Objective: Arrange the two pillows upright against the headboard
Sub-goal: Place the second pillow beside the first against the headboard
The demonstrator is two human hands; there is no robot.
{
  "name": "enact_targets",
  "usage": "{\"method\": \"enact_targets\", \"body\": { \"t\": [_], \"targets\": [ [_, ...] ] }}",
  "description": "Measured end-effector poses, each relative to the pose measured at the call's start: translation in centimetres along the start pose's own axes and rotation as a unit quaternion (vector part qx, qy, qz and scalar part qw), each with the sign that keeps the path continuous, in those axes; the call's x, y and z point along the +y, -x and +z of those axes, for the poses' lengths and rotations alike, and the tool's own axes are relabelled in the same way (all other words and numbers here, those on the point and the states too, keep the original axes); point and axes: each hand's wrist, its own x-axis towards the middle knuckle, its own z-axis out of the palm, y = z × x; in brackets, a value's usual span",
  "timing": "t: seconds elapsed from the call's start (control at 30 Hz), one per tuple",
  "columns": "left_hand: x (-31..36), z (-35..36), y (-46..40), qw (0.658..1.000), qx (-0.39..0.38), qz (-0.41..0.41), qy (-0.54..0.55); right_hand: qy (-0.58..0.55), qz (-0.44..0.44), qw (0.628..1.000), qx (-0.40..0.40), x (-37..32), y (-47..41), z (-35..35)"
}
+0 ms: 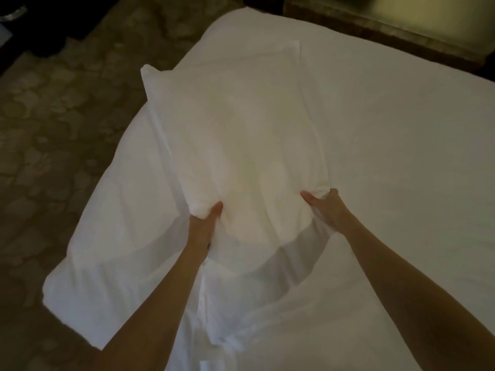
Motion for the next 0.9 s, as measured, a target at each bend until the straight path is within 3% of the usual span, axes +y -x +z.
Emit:
{"method": "enact_targets", "body": {
  "t": [0.3, 0.67, 0.9],
  "targets": [
    [-0.5, 0.3, 3.9, 0.999, 0.025, 0.007, -0.03, 0.007, -0.102, 0.993, 0.059, 1.8, 3.3, -2.4],
    [-6.1, -2.4, 11.8, 0.998, 0.027, -0.015, -0.059, -0.049, -0.061, 0.997, 0.028, 11.3, 12.0, -4.8],
    [-8.0, -2.6, 17.3, 0.999, 0.018, 0.032, -0.014, -0.112, -0.112, 0.984, 0.085, 13.9, 17.9, -6.7]
  ]
}}
